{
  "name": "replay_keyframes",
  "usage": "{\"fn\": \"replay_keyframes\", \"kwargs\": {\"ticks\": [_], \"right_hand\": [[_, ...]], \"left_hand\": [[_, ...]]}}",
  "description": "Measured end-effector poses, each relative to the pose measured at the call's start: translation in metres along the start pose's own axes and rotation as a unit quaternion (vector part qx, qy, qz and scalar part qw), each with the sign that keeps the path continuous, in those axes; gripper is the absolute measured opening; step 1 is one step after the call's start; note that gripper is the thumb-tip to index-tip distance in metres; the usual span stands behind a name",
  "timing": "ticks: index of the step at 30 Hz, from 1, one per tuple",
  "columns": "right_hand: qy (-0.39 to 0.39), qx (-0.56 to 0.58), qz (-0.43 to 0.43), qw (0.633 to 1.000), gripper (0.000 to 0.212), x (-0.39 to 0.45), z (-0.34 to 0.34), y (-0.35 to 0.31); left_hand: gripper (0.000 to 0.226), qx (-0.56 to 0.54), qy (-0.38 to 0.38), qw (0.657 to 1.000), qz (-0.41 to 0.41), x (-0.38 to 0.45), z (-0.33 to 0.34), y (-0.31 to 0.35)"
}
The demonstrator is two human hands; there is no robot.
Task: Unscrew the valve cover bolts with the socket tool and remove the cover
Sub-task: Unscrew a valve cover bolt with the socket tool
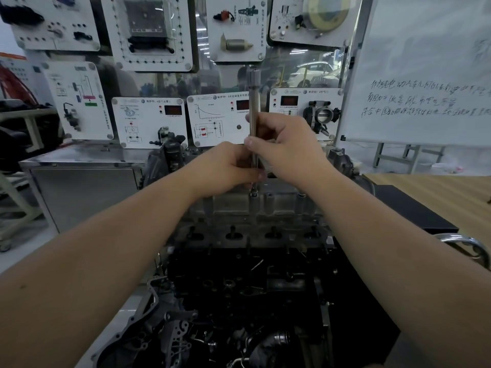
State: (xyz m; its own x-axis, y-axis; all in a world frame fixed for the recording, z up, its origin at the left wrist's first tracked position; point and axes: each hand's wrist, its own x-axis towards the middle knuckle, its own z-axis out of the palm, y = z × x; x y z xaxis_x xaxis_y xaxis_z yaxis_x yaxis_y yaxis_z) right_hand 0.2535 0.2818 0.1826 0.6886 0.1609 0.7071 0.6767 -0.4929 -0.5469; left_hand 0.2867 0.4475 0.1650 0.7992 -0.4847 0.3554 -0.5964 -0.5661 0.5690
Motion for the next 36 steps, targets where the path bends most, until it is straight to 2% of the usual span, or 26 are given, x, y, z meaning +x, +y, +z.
{"fn": "replay_keyframes", "kwargs": {"ticks": [2,4,8,9,13,15,17,19,20,22,23,25,28,30,32,34,36], "right_hand": [[0.001,0.004,-0.002,1.000,0.022,0.002,-0.002,0.002],[0.016,-0.002,0.004,1.000,0.028,0.003,-0.001,0.003],[0.045,-0.014,0.018,0.999,0.004,0.003,0.005,-0.001],[0.046,-0.019,0.029,0.998,0.012,0.004,0.005,-0.001],[0.005,0.021,0.071,0.997,0.009,0.010,-0.007,-0.001],[-0.021,0.047,0.072,0.996,0.006,0.011,-0.012,0.001],[-0.032,0.046,0.058,0.997,0.016,0.011,-0.012,0.001],[-0.034,0.039,0.038,0.998,0.018,0.010,-0.009,-0.001],[-0.027,0.039,0.032,0.998,0.019,0.009,-0.007,-0.003],[0.010,0.027,0.026,0.999,0.008,0.009,-0.003,-0.005],[0.029,0.005,0.027,0.999,0.005,0.010,-0.001,-0.007],[0.037,-0.021,0.046,0.998,0.008,0.014,-0.001,-0.010],[-0.021,0.028,0.077,0.996,0.014,0.018,-0.009,-0.013],[-0.069,0.044,0.071,0.994,0.009,0.019,-0.014,-0.016],[-0.094,0.023,0.050,0.994,0.016,0.017,-0.015,-0.018],[-0.089,0.008,0.042,0.995,0.028,0.015,-0.013,-0.020],[-0.056,-0.024,0.034,0.998,0.031,0.012,-0.010,-0.023]], "left_hand": [[0.014,0.027,0.022,0.999,-0.009,0.003,0.004,0.000],[0.019,0.029,0.042,0.999,0.000,0.005,0.008,0.001],[0.021,0.035,0.076,0.996,0.033,0.003,0.020,0.000],[0.022,0.037,0.080,0.996,0.032,0.002,0.021,-0.002],[0.043,-0.019,0.051,0.998,0.013,-0.003,0.012,-0.008],[0.035,-0.021,0.034,0.999,0.017,-0.004,0.011,-0.011],[0.025,-0.019,0.029,0.999,0.019,-0.002,0.013,-0.013],[0.027,-0.023,0.033,0.999,0.014,0.000,0.015,-0.012],[0.026,-0.030,0.038,0.999,0.014,0.001,0.015,-0.012],[0.006,-0.023,0.044,0.998,0.029,0.000,0.015,-0.013],[0.006,-0.017,0.045,0.998,0.034,-0.001,0.016,-0.012],[0.011,-0.022,0.049,0.998,0.026,-0.001,0.017,-0.012],[0.035,-0.070,0.031,0.997,0.008,-0.003,0.016,-0.009],[0.035,-0.094,0.010,0.995,0.011,-0.004,0.014,-0.009],[0.035,-0.076,0.005,0.997,0.017,-0.003,0.013,-0.011],[0.038,-0.057,0.023,0.998,0.013,-0.002,0.014,-0.012],[0.037,-0.043,0.046,0.998,0.002,-0.002,0.016,-0.011]]}}
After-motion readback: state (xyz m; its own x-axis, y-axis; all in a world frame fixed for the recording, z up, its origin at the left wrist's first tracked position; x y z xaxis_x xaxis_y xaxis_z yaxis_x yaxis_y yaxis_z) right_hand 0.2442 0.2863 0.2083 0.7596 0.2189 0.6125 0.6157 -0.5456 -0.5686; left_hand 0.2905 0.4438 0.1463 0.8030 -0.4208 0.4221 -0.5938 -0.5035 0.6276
